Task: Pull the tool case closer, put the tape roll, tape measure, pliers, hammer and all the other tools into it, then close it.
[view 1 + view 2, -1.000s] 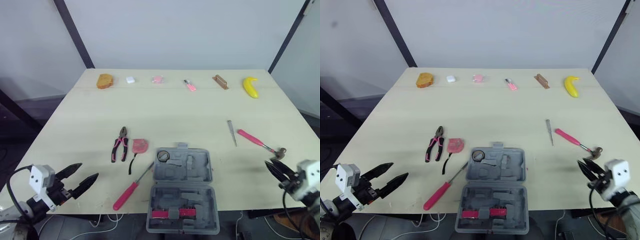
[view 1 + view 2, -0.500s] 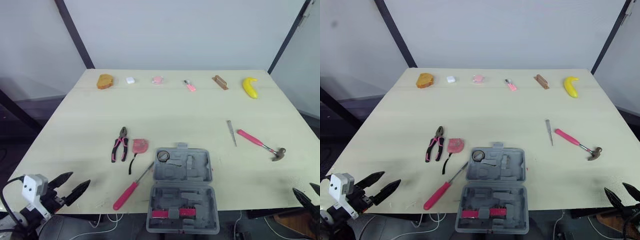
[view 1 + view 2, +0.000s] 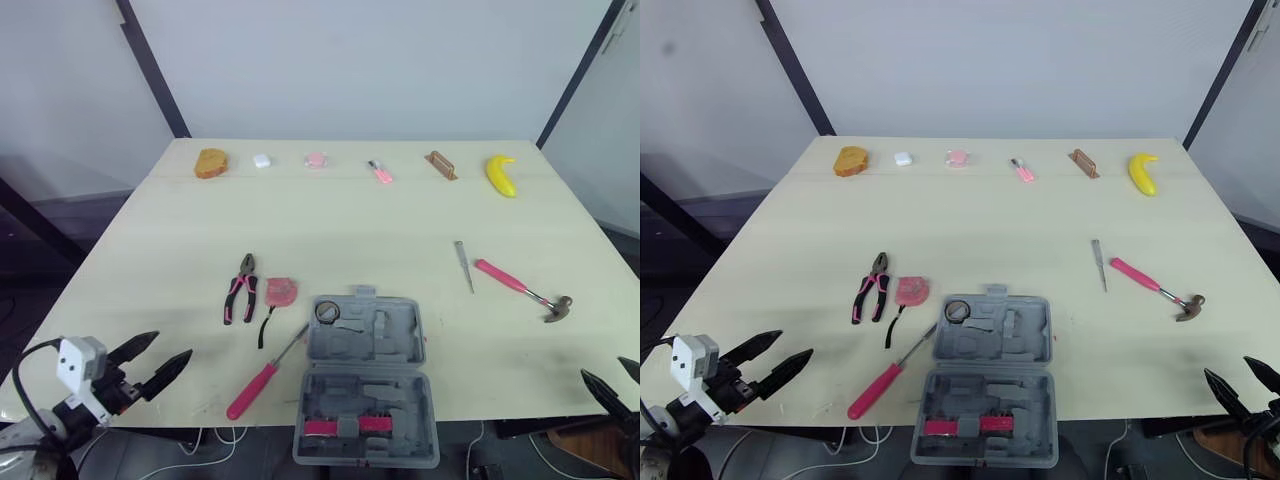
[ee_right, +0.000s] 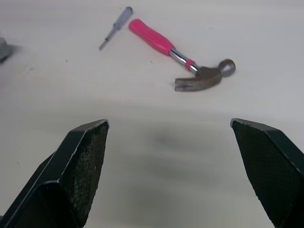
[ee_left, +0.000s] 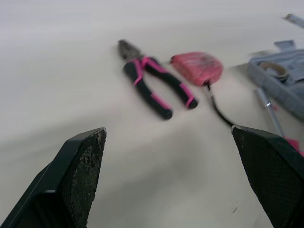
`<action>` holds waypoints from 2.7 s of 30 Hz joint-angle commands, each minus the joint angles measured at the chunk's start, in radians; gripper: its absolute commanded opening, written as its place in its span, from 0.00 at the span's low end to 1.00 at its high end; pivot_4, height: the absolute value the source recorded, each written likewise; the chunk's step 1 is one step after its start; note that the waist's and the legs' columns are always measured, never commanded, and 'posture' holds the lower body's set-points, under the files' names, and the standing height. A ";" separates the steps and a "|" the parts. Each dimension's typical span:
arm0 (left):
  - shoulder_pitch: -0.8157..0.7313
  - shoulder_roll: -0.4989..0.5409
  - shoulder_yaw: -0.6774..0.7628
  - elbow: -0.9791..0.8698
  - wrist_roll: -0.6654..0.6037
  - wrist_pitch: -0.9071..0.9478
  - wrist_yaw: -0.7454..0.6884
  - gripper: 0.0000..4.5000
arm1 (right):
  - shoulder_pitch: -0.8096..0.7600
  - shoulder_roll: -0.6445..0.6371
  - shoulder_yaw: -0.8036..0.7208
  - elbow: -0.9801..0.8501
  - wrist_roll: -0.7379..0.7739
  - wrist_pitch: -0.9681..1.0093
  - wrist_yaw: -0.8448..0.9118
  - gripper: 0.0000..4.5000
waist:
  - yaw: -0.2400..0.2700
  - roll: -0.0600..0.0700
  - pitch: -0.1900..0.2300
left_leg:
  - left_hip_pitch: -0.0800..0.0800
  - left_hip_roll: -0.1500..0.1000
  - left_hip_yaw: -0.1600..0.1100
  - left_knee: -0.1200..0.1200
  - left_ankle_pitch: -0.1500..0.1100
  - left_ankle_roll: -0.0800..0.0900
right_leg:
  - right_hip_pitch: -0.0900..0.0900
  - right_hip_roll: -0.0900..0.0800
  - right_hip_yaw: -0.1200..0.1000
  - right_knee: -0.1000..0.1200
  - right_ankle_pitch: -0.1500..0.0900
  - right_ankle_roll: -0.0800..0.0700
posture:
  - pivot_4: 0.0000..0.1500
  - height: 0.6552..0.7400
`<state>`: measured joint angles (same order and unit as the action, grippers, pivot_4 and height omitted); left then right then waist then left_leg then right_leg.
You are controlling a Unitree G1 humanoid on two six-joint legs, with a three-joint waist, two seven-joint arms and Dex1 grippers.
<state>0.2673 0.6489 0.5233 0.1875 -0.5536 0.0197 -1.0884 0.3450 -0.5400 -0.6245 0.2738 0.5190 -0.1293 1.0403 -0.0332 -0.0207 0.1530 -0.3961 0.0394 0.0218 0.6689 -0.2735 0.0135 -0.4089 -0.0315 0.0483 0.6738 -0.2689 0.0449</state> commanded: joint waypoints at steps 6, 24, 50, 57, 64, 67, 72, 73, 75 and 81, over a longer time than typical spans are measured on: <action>0.009 -0.003 -0.029 -0.084 -0.006 0.008 -0.009 1.00 | 0.000 -0.012 0.047 -0.169 0.048 0.039 0.020 0.97 | 0.000 0.000 0.000 | 0.000 0.000 0.000 0.000 0.000 0.000 | 0.000 0.000 0.000 0.000 0.000 0.000 | 1.00 1.00; -0.026 -0.191 -0.209 -0.360 0.073 0.198 0.365 1.00 | -0.070 -0.087 0.261 -0.643 0.118 0.311 -0.033 0.97 | 0.020 -0.001 -0.001 | 0.000 -0.001 -0.002 0.002 0.000 0.000 | 0.000 0.000 0.000 0.003 0.000 0.000 | 1.00 1.00; -0.216 -0.325 -0.412 -0.305 0.270 0.314 0.657 0.48 | -0.189 -0.113 0.368 -0.682 0.062 0.299 -0.037 1.00 | 0.023 -0.002 -0.002 | -0.001 -0.002 -0.004 0.003 0.000 0.000 | 0.001 0.001 -0.001 0.003 0.000 0.000 | 1.00 1.00; -0.228 -0.345 -0.406 -0.258 0.298 0.301 0.708 0.48 | -0.189 -0.111 0.371 -0.684 0.053 0.297 -0.044 1.00 | 0.022 -0.002 -0.002 | -0.001 -0.002 -0.005 0.003 0.000 0.000 | 0.001 0.002 -0.001 0.004 0.000 0.000 | 1.00 1.00; -0.254 -0.349 -0.409 -0.198 0.313 0.272 0.706 0.48 | -0.200 -0.105 0.384 -0.691 0.047 0.303 -0.055 1.00 | 0.022 -0.002 -0.002 | 0.000 -0.002 -0.005 0.003 0.000 0.000 | 0.001 0.002 -0.001 0.004 0.000 0.000 | 1.00 1.00; -0.271 -0.353 -0.415 -0.158 0.320 0.258 0.704 0.48 | -0.202 -0.110 0.385 -0.703 0.078 0.322 -0.039 1.00 | 0.023 -0.002 -0.002 | 0.000 -0.002 -0.005 0.003 0.000 0.000 | 0.001 0.002 -0.001 0.004 0.000 0.000 | 1.00 1.00; -0.281 -0.361 -0.416 -0.136 0.330 0.247 0.708 0.29 | -0.211 -0.125 0.386 -0.724 0.128 0.341 0.004 1.00 | 0.023 -0.001 -0.002 | 0.001 -0.002 -0.005 0.003 0.000 0.000 | 0.003 0.002 -0.002 0.004 0.000 0.000 | 1.00 1.00; -0.281 -0.362 -0.417 -0.136 0.331 0.246 0.708 0.18 | -0.214 -0.127 0.388 -0.727 0.132 0.343 0.011 1.00 | 0.023 -0.001 -0.002 | 0.001 -0.002 -0.005 0.003 0.000 0.000 | 0.003 0.002 -0.002 0.004 0.000 0.000 | 1.00 1.00; -0.280 -0.364 -0.419 -0.138 0.335 0.245 0.708 0.02 | -0.216 -0.131 0.390 -0.731 0.139 0.347 0.020 1.00 | 0.025 -0.001 -0.002 | 0.001 -0.002 -0.005 0.003 0.000 0.000 | 0.003 0.002 -0.002 0.004 0.000 0.000 | 1.00 1.00; -0.247 -0.353 -0.413 -0.184 0.334 0.252 0.701 0.02 | -0.256 -0.141 0.432 -0.768 0.146 0.365 0.028 1.00 | 0.024 -0.001 -0.002 | 0.001 -0.002 -0.006 0.003 0.000 0.000 | 0.004 0.001 -0.002 0.004 0.000 0.000 | 1.00 1.00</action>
<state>-0.0007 0.2906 0.1181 0.0259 -0.2189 0.2602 -0.3755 0.1057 -0.6749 -0.1895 -0.4533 0.6428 0.2369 1.0681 -0.0095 -0.0218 0.1508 -0.3948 0.0372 0.0160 0.6722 -0.2733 0.0135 -0.4051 -0.0305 0.0459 0.6774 -0.2685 0.0453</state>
